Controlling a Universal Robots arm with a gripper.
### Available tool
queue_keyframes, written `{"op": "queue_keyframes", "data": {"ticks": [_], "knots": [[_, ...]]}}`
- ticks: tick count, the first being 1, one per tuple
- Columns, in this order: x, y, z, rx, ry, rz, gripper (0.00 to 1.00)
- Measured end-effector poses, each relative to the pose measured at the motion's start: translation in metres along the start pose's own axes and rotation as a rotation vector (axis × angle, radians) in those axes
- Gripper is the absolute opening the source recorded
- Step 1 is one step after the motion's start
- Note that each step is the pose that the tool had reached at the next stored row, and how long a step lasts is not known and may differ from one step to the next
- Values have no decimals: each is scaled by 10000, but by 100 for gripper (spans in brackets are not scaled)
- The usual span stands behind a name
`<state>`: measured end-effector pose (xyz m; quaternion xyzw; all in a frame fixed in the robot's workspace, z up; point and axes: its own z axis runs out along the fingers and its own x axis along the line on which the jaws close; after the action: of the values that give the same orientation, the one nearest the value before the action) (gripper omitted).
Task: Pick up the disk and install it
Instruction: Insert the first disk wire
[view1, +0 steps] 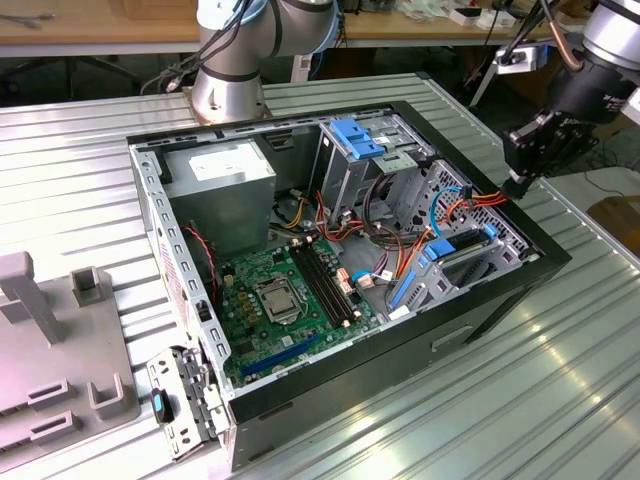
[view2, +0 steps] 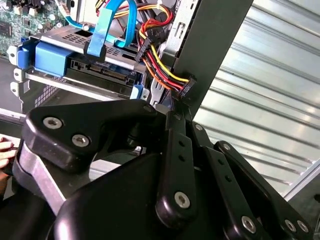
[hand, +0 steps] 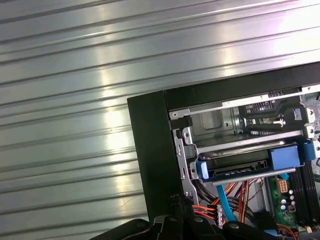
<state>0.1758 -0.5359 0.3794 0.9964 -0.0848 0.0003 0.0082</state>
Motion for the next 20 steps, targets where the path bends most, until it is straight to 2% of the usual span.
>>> {"op": "queue_keyframes", "data": {"ticks": [1, 3, 4, 6, 7, 8, 9, 10, 11, 12, 17, 18, 19, 20], "knots": [[-1, -5, 2, 1, 0, 51, 17], [2, -9, 9, 0, -4, 245, 17], [3, -9, 13, 0, -6, 383, 24], [5, -10, 23, -1, -11, 689, 24], [17, -62, 36, -3, -16, 1010, 31], [16, -134, 46, -2, -19, 1164, 31], [51, -51, 119, 46, 192, 931, 31], [52, -42, 122, 54, 218, 893, 30], [52, -41, 125, 64, 260, 892, 24], [52, -41, 126, 66, 269, 892, 17], [52, -41, 128, 71, 282, 893, 17], [52, -41, 129, 72, 282, 893, 18], [52, -41, 129, 72, 282, 893, 24], [52, -41, 128, 70, 282, 892, 24]]}}
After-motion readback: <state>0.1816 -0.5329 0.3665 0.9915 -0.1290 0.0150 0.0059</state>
